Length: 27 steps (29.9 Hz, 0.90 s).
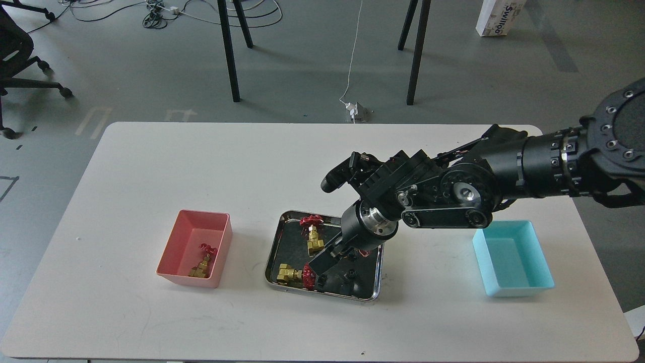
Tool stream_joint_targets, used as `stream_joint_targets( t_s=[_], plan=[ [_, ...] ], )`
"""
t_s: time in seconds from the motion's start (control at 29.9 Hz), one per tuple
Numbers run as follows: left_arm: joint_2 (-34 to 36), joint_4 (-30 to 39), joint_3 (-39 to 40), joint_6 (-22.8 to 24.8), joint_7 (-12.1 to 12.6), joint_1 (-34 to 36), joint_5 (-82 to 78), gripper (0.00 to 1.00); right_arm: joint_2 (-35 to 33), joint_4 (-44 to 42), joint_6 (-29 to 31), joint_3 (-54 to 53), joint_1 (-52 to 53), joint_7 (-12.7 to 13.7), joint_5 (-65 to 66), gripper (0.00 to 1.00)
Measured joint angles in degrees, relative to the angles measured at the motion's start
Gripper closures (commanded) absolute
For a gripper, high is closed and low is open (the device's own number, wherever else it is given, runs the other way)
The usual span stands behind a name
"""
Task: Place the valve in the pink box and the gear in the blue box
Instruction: 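Lower the right gripper toward a dark gear on the tray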
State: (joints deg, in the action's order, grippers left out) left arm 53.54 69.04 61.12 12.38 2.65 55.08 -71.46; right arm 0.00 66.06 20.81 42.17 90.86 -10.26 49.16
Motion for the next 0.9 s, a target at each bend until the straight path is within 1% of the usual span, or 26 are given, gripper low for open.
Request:
stream_joint_targets(
  t_s=[0.13, 0.37, 0.57, 0.63, 0.8, 0.9],
  plan=[
    [0.1, 0.0, 0.1, -0.1, 0.0, 0.1, 0.5, 0.06, 0.0, -1.2, 1.2, 1.0, -1.2, -0.1, -0.1, 0.01],
    [0.2, 0.0, -0.5, 0.4, 0.0, 3.5, 0.7, 0.06, 0.0, -4.2, 1.9, 4.3, -4.1, -0.2, -0.1, 0.01],
    [0.2, 0.0, -0.7, 0.4, 0.1, 3.8, 0.7, 0.06, 0.0, -7.7, 1.7, 4.9, -6.7, -0.3, 0.0, 0.04],
    [0.2, 0.0, -0.7, 0.4, 0.1, 3.8, 0.7, 0.06, 0.0, -8.0, 1.2, 4.9, -6.9, -0.8, 0.0, 0.06],
    [0.2, 0.0, -0.7, 0.3, 0.1, 3.9, 0.7, 0.06, 0.0, -8.0, -0.6, 4.7, -7.6, -4.2, -0.1, 0.08],
    [0.2, 0.0, -0.6, 0.3, 0.1, 3.9, 0.7, 0.06, 0.0, -8.1, -1.8, 4.6, -8.4, -5.5, -0.1, 0.08]
  ],
)
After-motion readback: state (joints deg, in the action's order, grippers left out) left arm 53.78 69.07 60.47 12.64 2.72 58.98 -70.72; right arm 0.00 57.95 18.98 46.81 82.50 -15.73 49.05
